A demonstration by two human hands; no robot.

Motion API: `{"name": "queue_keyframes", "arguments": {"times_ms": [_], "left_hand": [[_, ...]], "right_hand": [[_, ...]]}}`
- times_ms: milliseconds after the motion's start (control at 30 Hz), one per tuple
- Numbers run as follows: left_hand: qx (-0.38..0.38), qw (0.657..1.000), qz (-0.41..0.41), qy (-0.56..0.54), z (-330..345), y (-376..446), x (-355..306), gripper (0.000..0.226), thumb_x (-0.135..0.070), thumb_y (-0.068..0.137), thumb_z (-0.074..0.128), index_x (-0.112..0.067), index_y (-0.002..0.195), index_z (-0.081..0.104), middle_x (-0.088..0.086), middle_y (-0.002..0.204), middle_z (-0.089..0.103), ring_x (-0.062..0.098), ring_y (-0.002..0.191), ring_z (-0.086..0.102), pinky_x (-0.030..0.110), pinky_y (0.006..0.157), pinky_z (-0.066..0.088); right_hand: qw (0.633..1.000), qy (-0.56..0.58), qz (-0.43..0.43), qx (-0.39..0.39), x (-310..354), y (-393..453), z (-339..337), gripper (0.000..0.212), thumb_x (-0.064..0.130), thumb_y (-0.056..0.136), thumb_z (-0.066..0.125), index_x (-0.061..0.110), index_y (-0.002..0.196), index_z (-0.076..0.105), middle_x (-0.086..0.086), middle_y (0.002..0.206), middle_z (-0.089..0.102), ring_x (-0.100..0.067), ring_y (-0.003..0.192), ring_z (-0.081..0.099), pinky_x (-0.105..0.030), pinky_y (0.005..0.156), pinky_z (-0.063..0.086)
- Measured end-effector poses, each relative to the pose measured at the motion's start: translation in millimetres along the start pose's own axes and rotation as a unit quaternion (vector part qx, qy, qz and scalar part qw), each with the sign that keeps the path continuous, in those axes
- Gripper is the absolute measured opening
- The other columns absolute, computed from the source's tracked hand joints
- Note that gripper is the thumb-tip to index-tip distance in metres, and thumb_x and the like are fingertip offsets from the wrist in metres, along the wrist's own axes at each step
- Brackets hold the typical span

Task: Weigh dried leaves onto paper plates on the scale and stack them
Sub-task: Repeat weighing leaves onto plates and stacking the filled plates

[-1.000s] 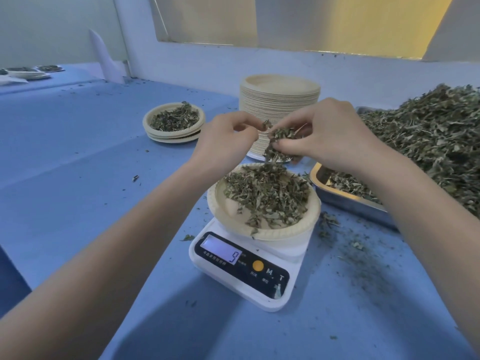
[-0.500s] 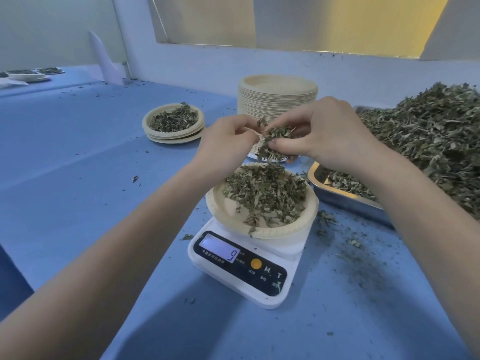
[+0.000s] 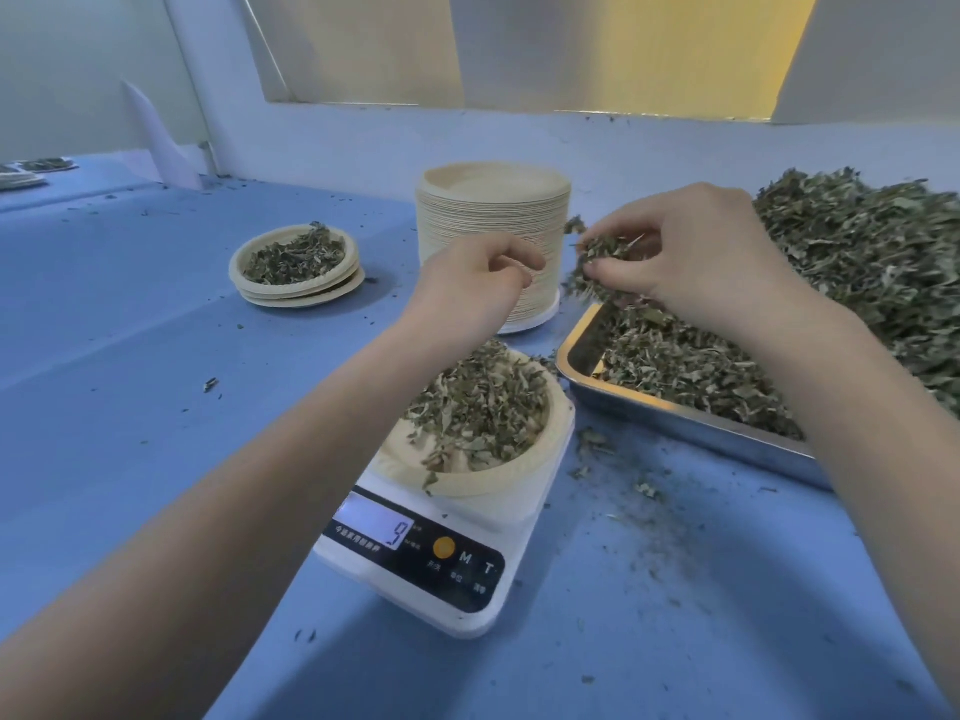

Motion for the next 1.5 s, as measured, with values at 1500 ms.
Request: {"name": "queue_keyframes", "arguments": {"times_ms": [1500], "left_hand": [[-0.071,0.996,-0.045,0.038,-57,-26,40,0.032,-0.005,0.086,0.043,-0.029,0.086,0.064,-0.009,0.089,0.063,0.016,0.075,0.056,0.032,0.067,0.049]], "right_hand": [[0.983,-0.008,-0.133,0.124,77,-10,81,0.016,0.025,0.085,0.066,0.024,0.099,0.074,0.016,0.066,0.053,-0.005,0.074,0.053,-0.013,0.062,0.036]]}}
Point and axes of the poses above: each hand's wrist, its own y-axis towards the middle knuckle, its own z-axis out of the palm, x = y × z, the point moved 6 cm from there along y, towards the middle knuckle
